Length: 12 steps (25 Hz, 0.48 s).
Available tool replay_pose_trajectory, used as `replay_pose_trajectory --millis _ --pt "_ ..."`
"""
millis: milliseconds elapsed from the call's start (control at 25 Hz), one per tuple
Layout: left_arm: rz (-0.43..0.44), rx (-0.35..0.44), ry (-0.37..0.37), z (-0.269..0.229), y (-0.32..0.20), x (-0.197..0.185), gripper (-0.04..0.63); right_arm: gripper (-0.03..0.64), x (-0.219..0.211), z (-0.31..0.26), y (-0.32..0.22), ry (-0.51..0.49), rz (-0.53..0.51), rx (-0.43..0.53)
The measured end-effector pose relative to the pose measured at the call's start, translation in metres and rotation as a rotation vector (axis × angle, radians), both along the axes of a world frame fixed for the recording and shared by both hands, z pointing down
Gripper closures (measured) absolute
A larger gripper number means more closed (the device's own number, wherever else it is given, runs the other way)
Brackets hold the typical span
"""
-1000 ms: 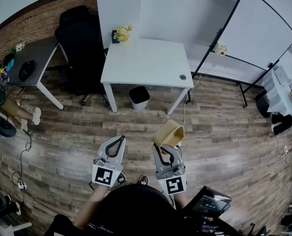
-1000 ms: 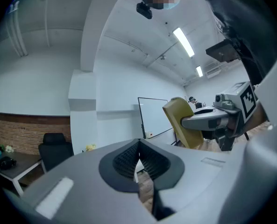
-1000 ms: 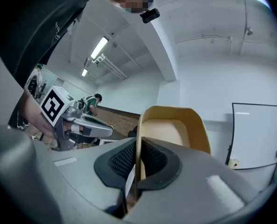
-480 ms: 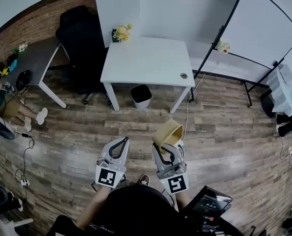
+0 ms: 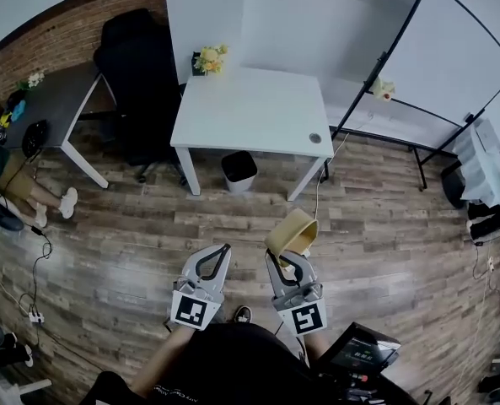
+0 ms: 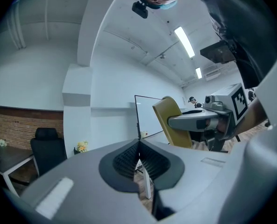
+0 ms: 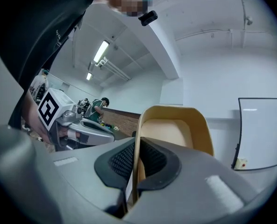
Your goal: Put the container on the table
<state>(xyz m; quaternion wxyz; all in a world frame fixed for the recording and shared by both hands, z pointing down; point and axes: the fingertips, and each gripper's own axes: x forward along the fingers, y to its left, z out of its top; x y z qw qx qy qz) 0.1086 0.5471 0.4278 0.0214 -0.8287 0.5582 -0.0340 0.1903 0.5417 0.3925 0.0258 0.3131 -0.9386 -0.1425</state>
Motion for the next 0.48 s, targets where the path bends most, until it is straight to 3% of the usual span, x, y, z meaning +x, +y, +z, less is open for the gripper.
replay_pose_trajectory --millis 240,480 --pt "0.054 0.042 0.002 -0.012 -0.029 -0.036 0.594 0.601 -0.036 -0.002 -0.019 0.034 0.064 -0.036" --pt "0.088 0.045 0.005 -0.01 -0.049 -0.065 0.594 0.603 -0.066 -0.015 -0.035 0.029 0.075 0.021"
